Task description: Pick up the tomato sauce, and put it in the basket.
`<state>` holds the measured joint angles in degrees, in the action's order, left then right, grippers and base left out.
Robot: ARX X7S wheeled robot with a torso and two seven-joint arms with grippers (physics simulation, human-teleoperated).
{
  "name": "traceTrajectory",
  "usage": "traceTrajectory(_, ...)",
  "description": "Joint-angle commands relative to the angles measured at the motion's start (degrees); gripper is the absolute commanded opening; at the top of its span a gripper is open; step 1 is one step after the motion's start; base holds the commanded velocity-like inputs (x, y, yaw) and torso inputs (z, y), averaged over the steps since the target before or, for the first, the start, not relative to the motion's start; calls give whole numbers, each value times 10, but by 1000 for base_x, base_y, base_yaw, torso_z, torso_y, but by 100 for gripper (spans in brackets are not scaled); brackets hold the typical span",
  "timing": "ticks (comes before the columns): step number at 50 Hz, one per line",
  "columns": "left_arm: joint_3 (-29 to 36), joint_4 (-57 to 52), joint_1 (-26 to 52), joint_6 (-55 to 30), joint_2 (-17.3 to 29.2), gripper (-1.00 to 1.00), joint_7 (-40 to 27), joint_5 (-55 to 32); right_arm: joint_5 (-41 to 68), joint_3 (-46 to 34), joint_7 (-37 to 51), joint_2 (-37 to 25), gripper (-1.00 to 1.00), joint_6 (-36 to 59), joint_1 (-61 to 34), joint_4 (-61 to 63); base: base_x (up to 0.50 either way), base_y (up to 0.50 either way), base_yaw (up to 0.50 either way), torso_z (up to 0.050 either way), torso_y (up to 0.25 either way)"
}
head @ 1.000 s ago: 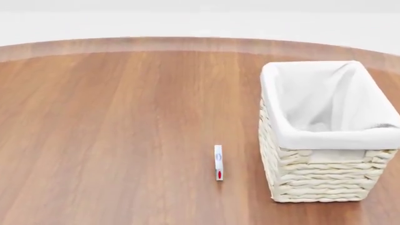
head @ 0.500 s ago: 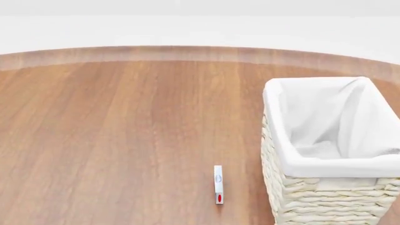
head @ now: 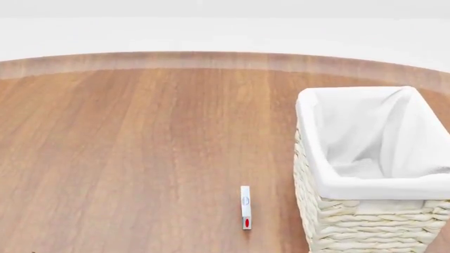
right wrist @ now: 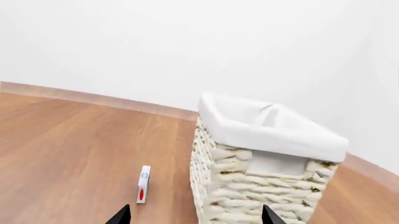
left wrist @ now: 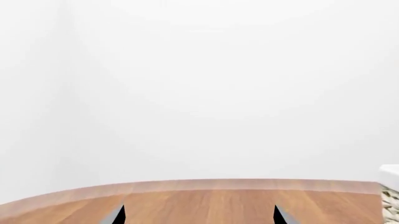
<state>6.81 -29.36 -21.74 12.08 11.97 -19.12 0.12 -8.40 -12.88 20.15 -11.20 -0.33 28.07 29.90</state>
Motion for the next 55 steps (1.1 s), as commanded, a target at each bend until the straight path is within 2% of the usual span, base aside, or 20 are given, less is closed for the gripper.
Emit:
traceTrajectory(1, 0, 0, 1, -2, 4, 100, -5, -5, -12, -10, 20, -6, 100, -21, 44, -1, 0, 0, 0, 0, 0)
traceTrajectory(23, 5, -3, 0, -1, 12, 100, -14, -6, -80, -32, 55, -11, 100, -18, 83, 19, 0, 0, 0, 0, 0)
traceTrajectory(38, 9, -3, 1, -1, 16, 100, -19, -7, -65, -28, 61, -8, 100, 6, 70, 22, 0, 0, 0, 0, 0)
traceTrajectory(41, 7, -5, -1, 1, 18, 100, -20, -10, -90, -39, 93, -27, 100, -63, 120, 4, 0, 0, 0, 0, 0)
traceTrajectory(47, 12, -6, -7, 9, 17, 100, -25, -5, -86, -40, 125, -53, 100, -125, 158, -12, 0, 0, 0, 0, 0)
traceTrajectory(55, 7, -5, -4, 7, 20, 100, -29, -12, -88, -53, 151, -57, 100, -158, 142, -75, 0, 0, 0, 0, 0)
